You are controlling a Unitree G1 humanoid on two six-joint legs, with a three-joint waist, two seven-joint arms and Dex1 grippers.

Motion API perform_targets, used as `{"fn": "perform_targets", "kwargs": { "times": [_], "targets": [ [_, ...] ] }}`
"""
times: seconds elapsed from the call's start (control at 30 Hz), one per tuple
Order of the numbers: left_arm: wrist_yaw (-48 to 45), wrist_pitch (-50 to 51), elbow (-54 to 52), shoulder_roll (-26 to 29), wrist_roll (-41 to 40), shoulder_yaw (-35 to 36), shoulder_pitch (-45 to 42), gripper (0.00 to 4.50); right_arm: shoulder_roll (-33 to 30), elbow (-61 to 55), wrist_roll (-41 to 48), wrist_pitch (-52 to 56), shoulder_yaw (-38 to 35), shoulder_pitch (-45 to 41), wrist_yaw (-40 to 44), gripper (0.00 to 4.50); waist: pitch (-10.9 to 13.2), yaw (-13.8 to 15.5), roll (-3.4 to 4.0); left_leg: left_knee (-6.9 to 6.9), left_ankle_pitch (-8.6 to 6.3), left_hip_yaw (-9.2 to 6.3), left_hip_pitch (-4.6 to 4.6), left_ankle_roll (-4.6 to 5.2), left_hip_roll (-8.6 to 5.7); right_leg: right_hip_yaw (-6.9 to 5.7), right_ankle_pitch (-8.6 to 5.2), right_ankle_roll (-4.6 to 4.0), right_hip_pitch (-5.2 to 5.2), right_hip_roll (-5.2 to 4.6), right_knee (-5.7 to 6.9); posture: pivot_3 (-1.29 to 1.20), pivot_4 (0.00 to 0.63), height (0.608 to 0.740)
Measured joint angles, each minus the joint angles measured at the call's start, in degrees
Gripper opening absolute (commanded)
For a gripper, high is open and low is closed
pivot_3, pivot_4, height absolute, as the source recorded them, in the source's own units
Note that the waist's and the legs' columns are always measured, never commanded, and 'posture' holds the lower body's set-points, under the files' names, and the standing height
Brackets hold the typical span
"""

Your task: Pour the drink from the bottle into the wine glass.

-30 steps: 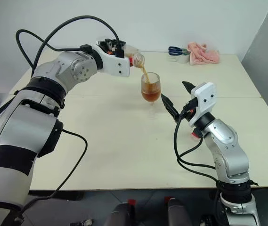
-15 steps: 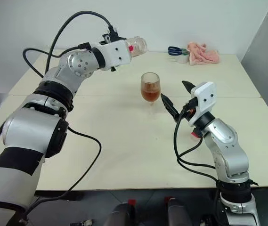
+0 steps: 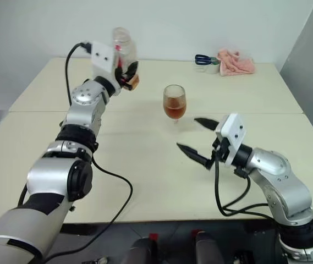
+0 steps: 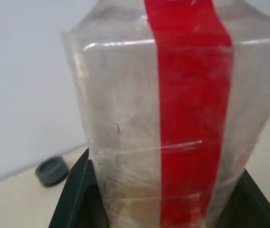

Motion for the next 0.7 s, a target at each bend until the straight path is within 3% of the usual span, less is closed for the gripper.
{"fn": "perform_targets", "kwargs": {
  "times": [0.17,0.33,0.5,0.7],
  "targets": [
    [6.51,7.98,-15.01,-2.83,-4.85,4.5,14.84,1.75,-0.22,0.31,0.24,-2.01,0.59,1.93,3.12,4.5,0.0,0.22,-0.01,0.11,0.02,-0.08,-0.03,-0.04,0.02,-0.08,0.0,-0.01,0.03,0.0,0.0,0.0,0.15,0.74],
    [7.59,11.58,-26.39,-4.19,-7.31,4.93,24.0,1.75,1.7,1.96,-0.06,-3.26,1.16,1.87,2.79,4.5,-0.01,0.81,-0.02,0.13,0.03,-0.07,-0.02,-0.06,-0.02,-0.08,0.01,-0.01,0.06,-0.05,-0.03,0.0,0.15,0.74],
    [6.08,10.85,-27.76,-4.56,-8.96,4.92,27.21,1.75,2.43,2.52,-0.15,-3.35,1.19,1.52,2.41,4.5,-0.01,0.86,-0.02,0.13,0.03,-0.05,-0.02,-0.06,-0.04,-0.09,0.01,-0.01,0.07,-0.06,-0.06,0.0,0.15,0.74],
    [4.86,6.07,-21.96,-4.39,-10.27,5.62,27.18,1.75,2.96,2.47,-0.15,-3.35,1.2,1.4,1.48,4.5,-0.02,0.84,-0.02,0.12,0.03,-0.04,0.0,-0.05,-0.03,-0.09,0.01,-0.01,0.08,-0.05,-0.05,0.0,0.15,0.74]
  ]
}}
